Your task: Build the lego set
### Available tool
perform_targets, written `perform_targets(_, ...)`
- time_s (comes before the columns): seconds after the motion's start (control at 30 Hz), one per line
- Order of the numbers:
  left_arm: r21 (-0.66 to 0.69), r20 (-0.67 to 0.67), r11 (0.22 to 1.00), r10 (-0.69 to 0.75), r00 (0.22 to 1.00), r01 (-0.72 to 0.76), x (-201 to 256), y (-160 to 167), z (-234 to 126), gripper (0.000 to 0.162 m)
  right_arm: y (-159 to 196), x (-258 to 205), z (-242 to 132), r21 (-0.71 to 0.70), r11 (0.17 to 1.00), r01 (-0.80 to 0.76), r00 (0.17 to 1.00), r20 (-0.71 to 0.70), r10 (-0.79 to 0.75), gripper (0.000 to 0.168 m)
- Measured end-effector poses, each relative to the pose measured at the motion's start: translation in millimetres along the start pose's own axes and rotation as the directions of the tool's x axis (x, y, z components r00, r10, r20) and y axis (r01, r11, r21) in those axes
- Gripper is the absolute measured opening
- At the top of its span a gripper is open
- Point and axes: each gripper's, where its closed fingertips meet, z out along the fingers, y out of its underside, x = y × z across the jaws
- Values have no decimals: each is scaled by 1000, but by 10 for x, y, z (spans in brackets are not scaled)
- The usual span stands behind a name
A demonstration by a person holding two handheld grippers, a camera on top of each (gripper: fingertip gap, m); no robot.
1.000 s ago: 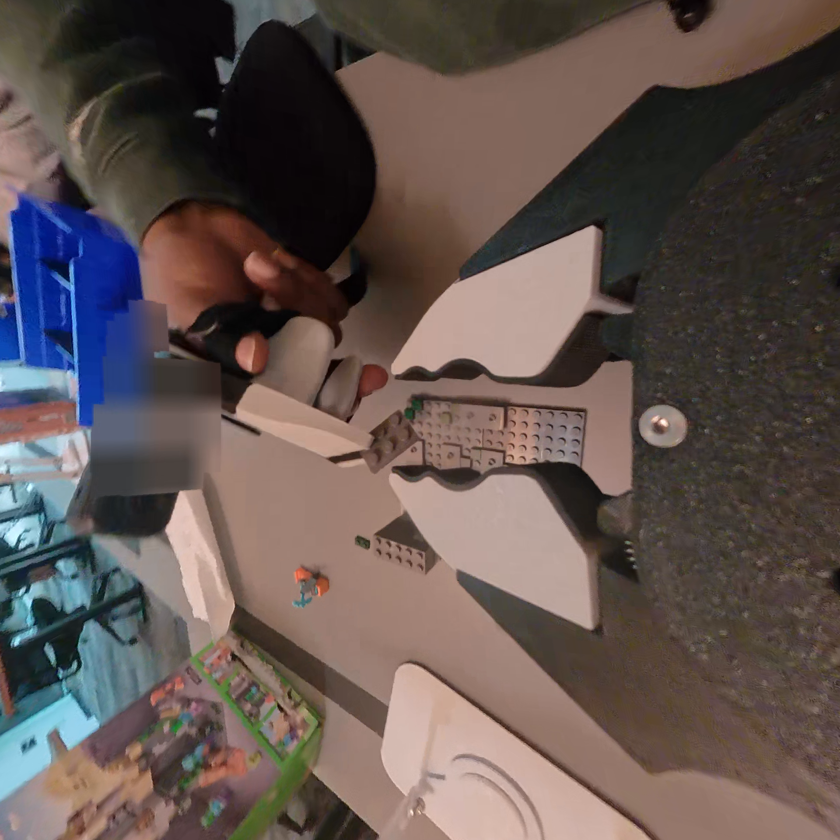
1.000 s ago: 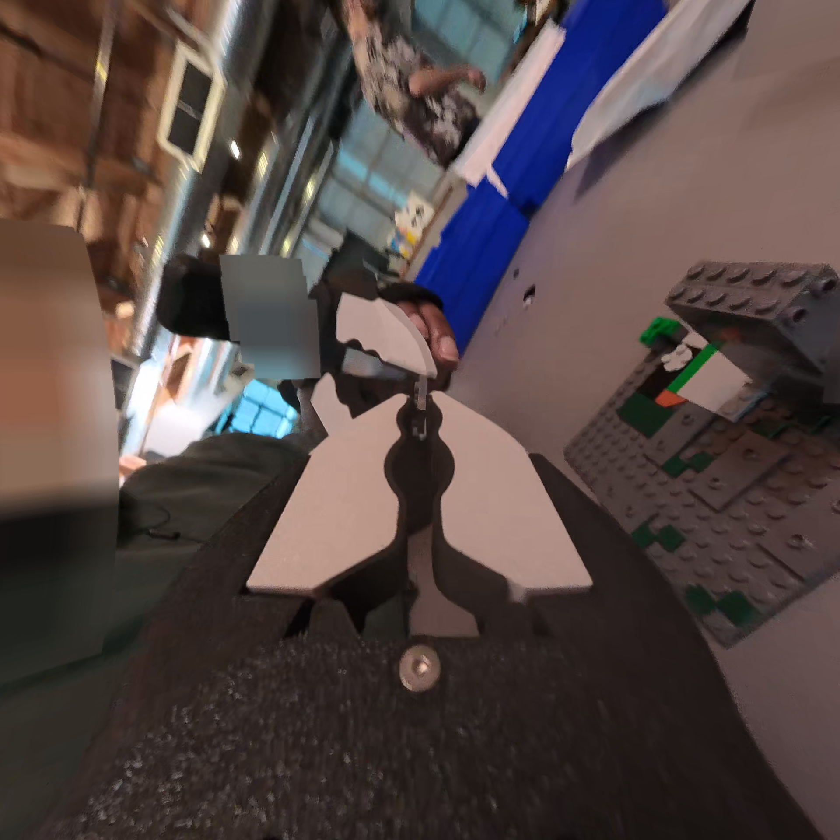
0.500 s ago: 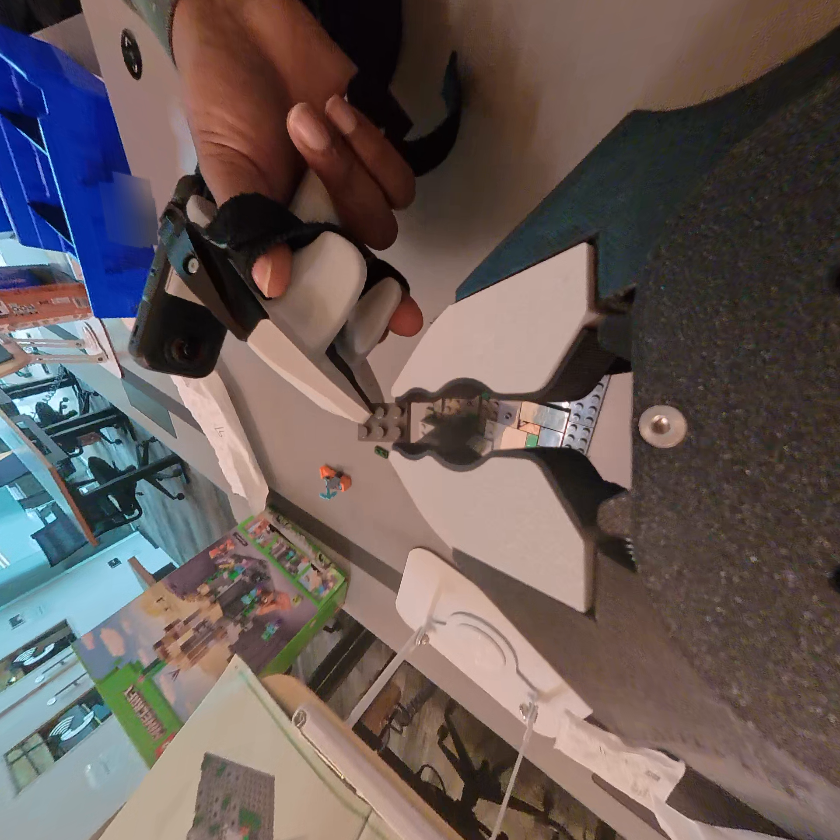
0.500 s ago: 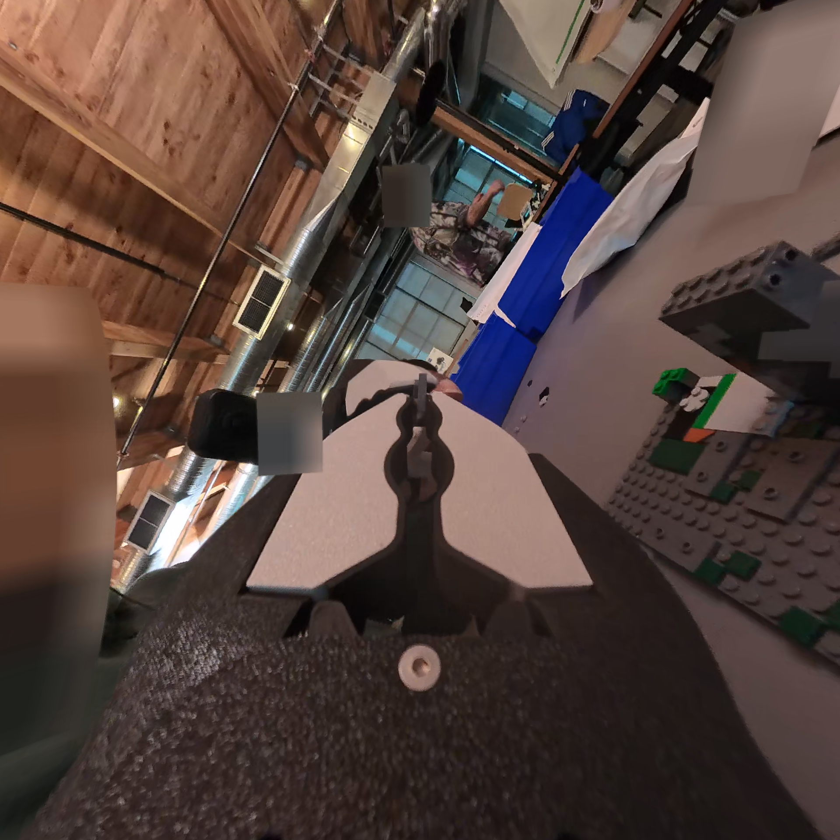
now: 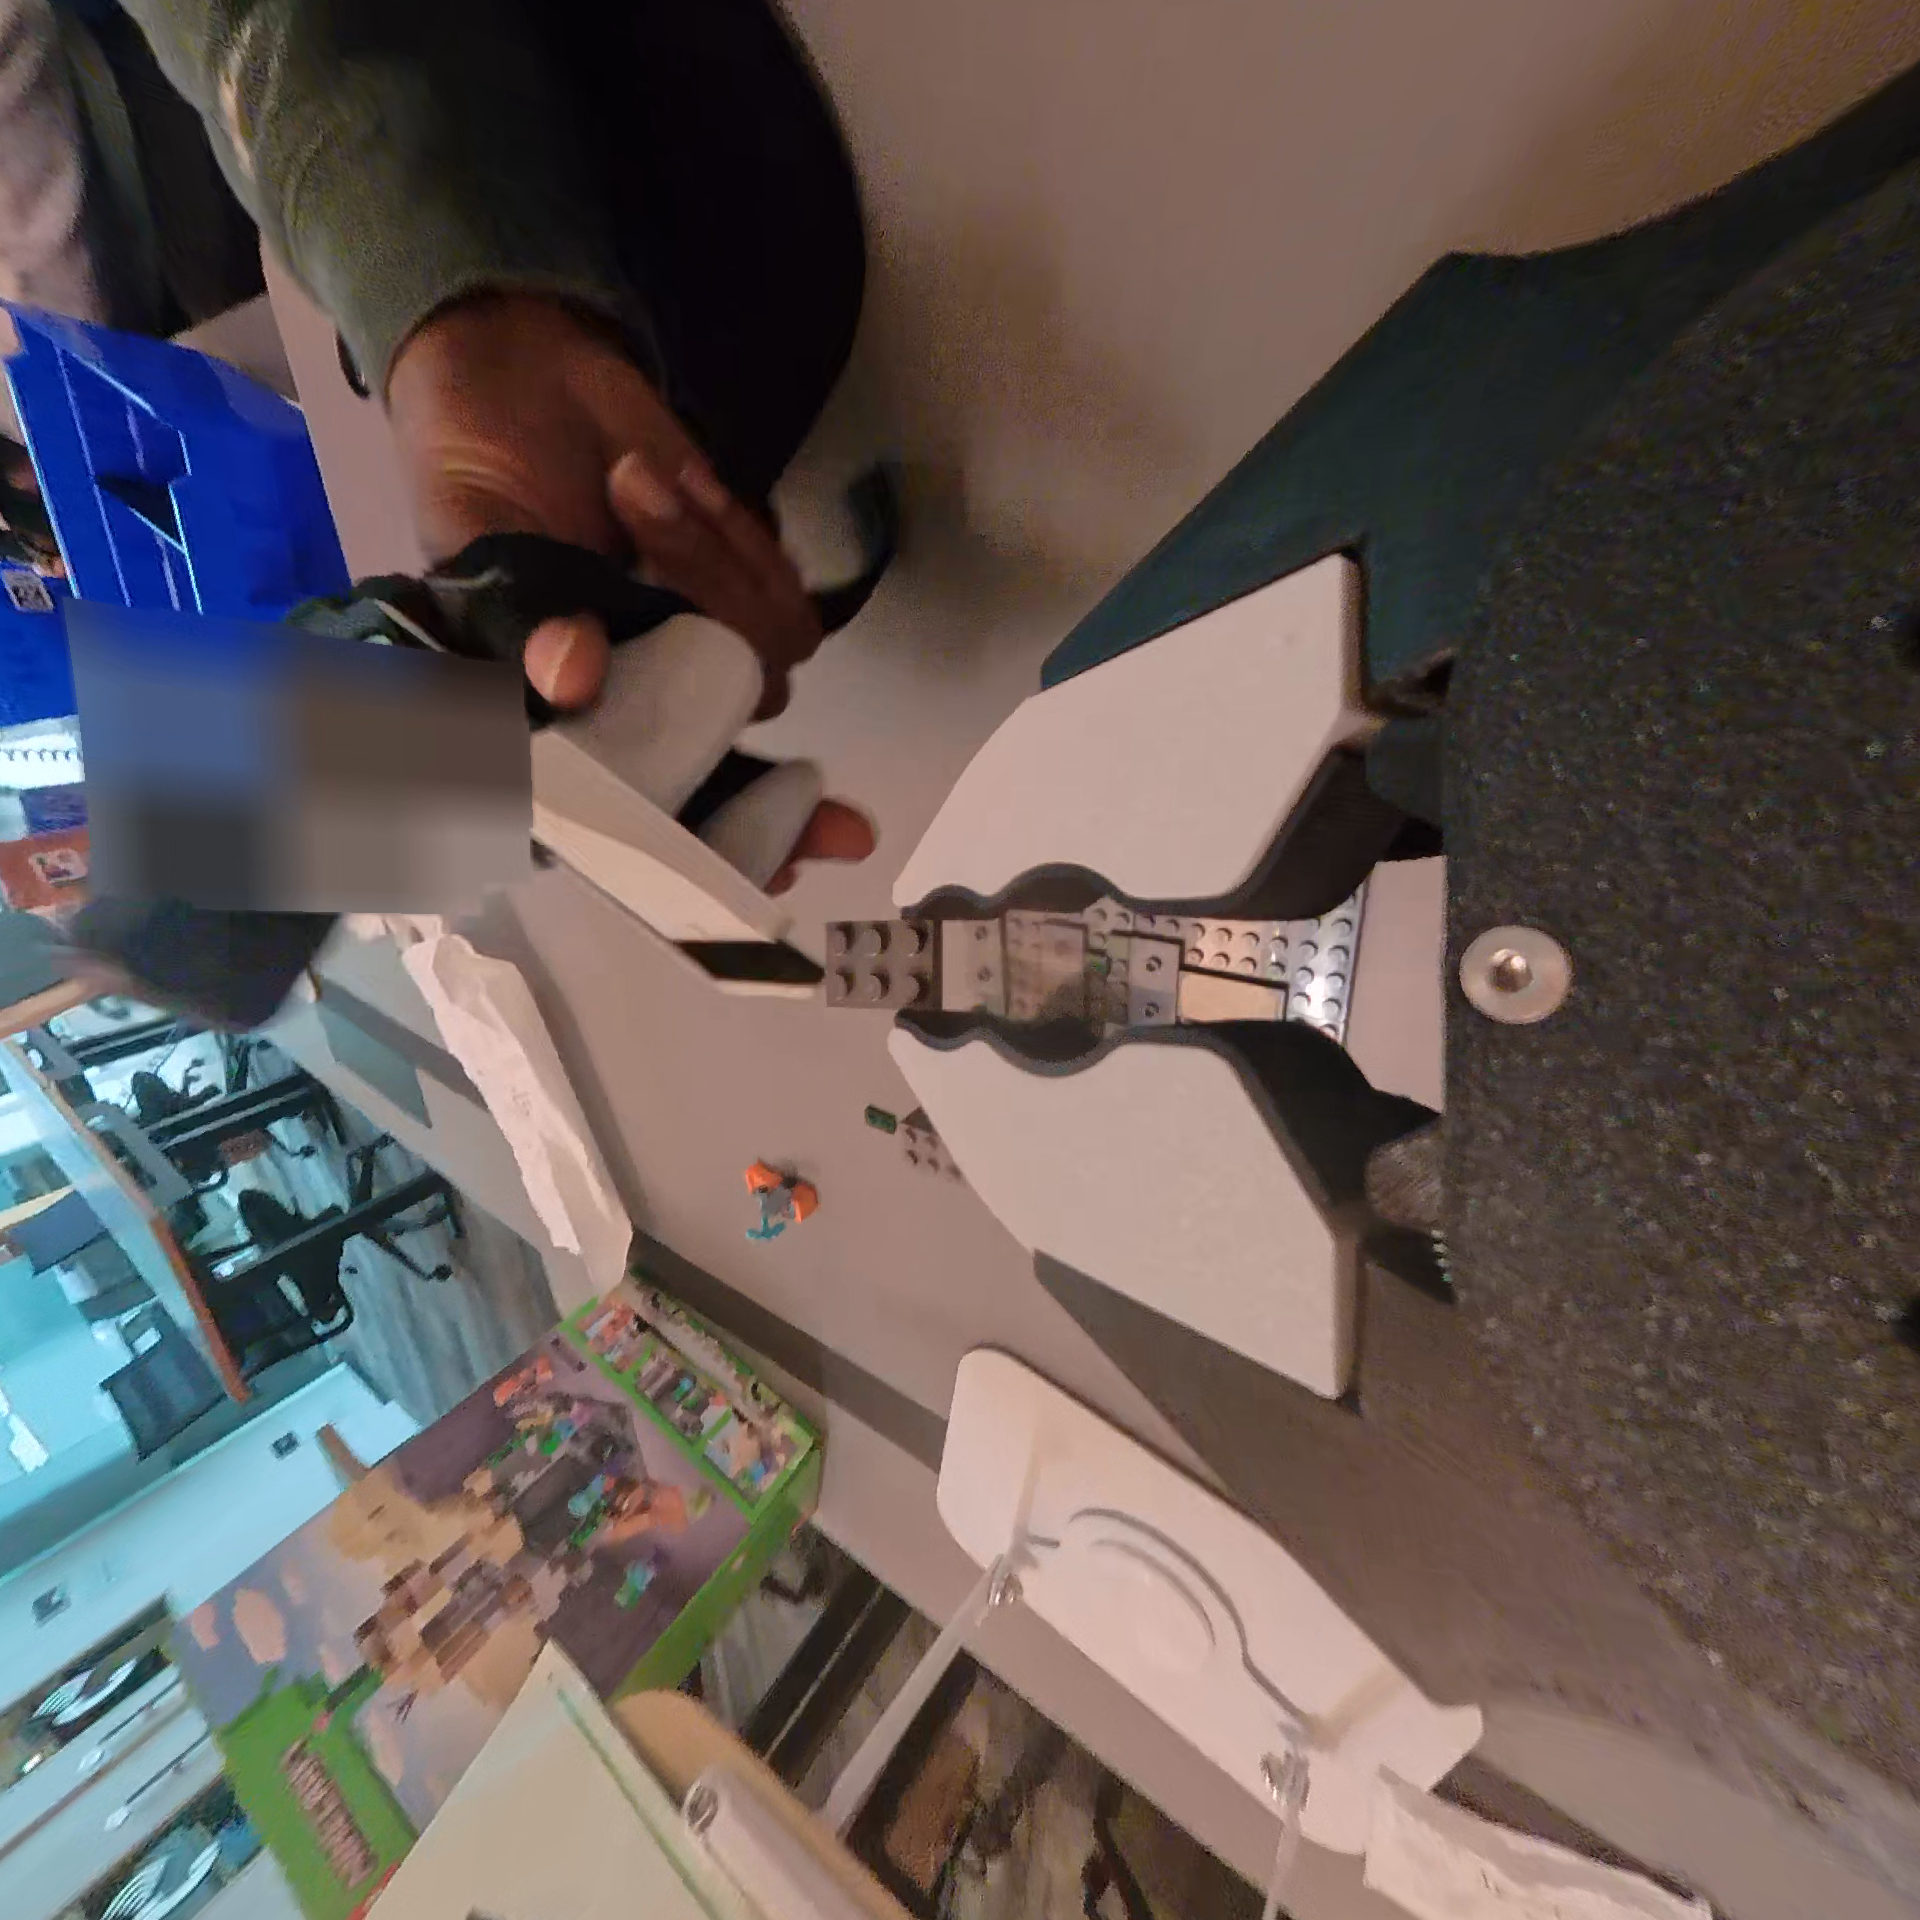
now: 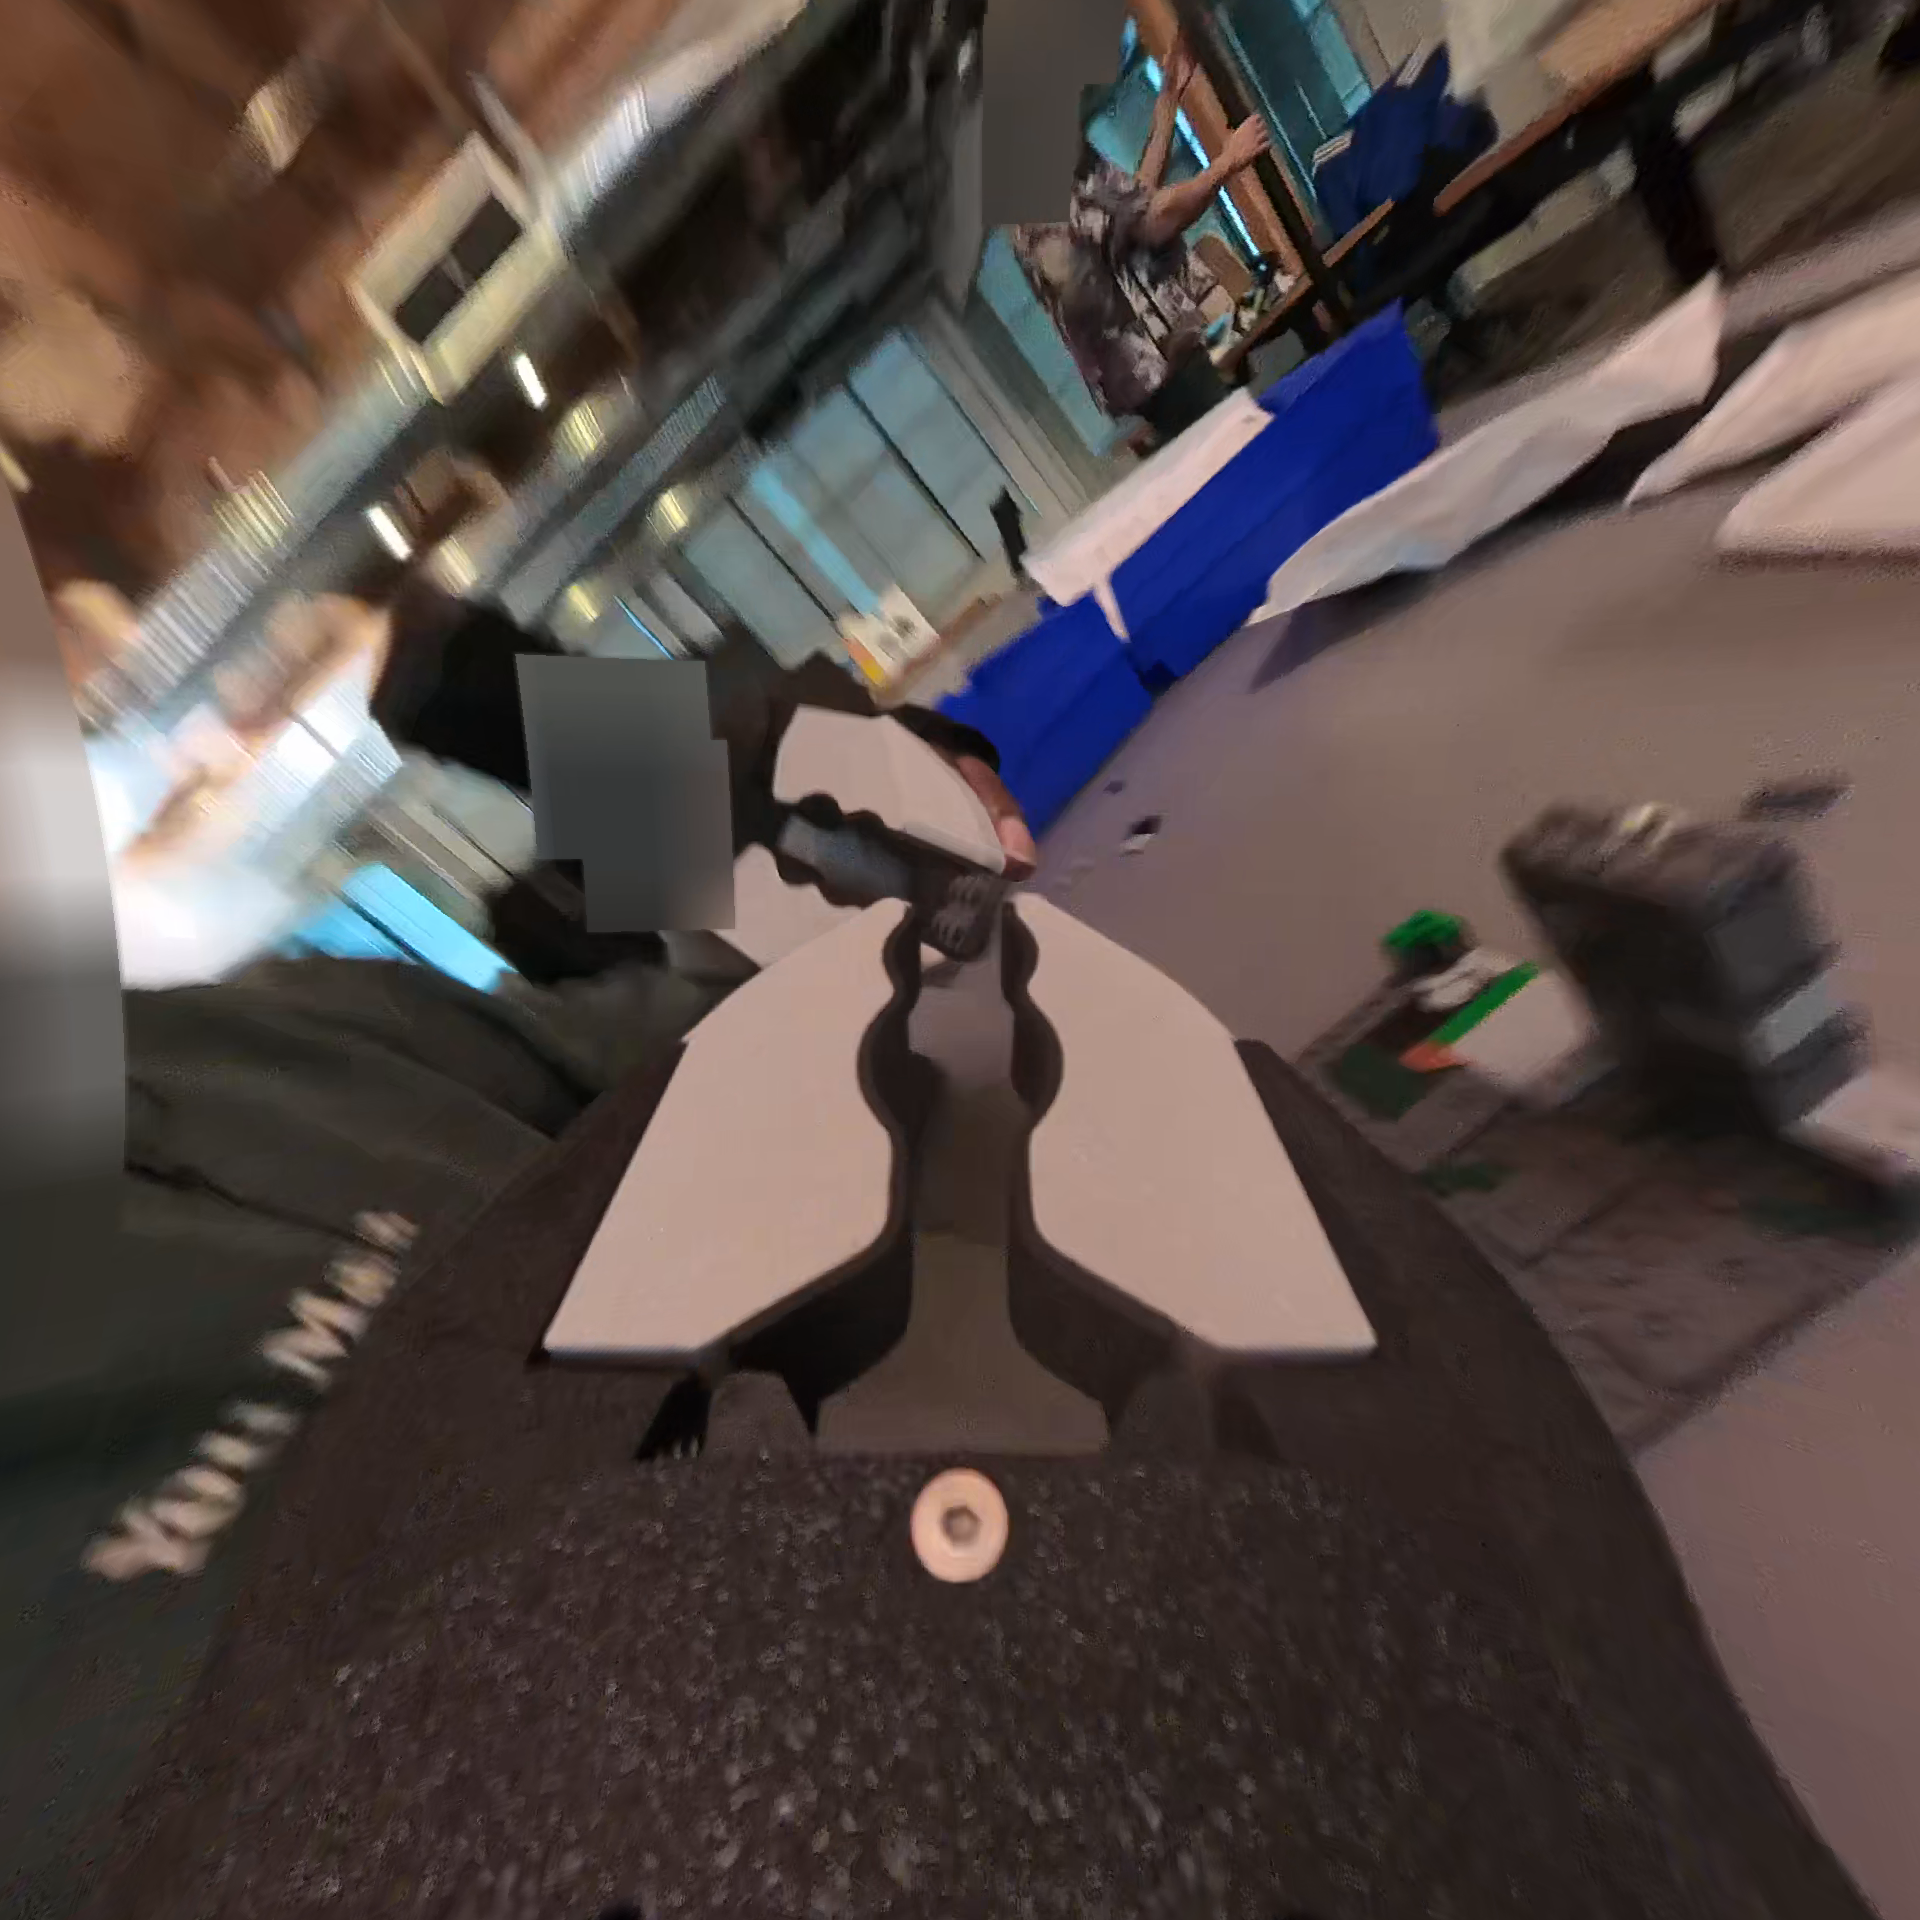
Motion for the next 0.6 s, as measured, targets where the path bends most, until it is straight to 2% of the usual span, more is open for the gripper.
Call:
perform_targets(0.07,10,-41,999,-39,998,39,1,6,-29,15,-56,-16,-65,-113,947,302,949,-56,-309,21)
perform_targets(0.13,8,-87,997,-74,993,75,20,17,-39,16,-54,-21,-113,-276,796,539,819,-47,-571,23)
perform_targets(0.2,-1,-131,996,-89,987,89,62,25,-33,16,-9,-4,-126,-417,623,662,689,13,-725,25)
perform_targets(0.3,-43,-165,996,-87,982,81,123,67,2,16,86,-24,-69,-512,463,723,599,132,-790,26)
perform_targets(0.43,-93,-180,994,-81,980,65,174,136,29,16,261,58,-14,-616,296,730,541,255,-802,27)
perform_targets(0.6,-115,-194,990,-100,976,79,177,180,36,16,335,137,29,-664,201,720,510,309,-803,20)
